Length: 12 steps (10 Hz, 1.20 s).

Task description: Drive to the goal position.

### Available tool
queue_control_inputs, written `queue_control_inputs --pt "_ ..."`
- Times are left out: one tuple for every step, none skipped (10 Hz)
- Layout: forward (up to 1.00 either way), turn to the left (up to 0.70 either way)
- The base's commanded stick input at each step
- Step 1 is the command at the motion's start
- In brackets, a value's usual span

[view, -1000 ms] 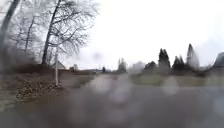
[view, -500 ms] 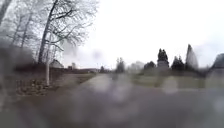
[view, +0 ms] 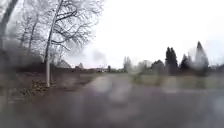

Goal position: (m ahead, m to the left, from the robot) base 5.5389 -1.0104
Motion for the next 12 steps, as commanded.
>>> queue_control_inputs --pt "1.0 0.13" --pt "1.0 0.0" --pt "1.0 0.0" --pt "1.0 0.0" --pt "1.0 0.0" --pt "1.0 0.0" --pt "1.0 0.0" --pt "1.0 0.0" --pt "1.0 0.0" --pt "1.0 0.0" --pt "1.0 0.0" --pt "1.0 0.0"
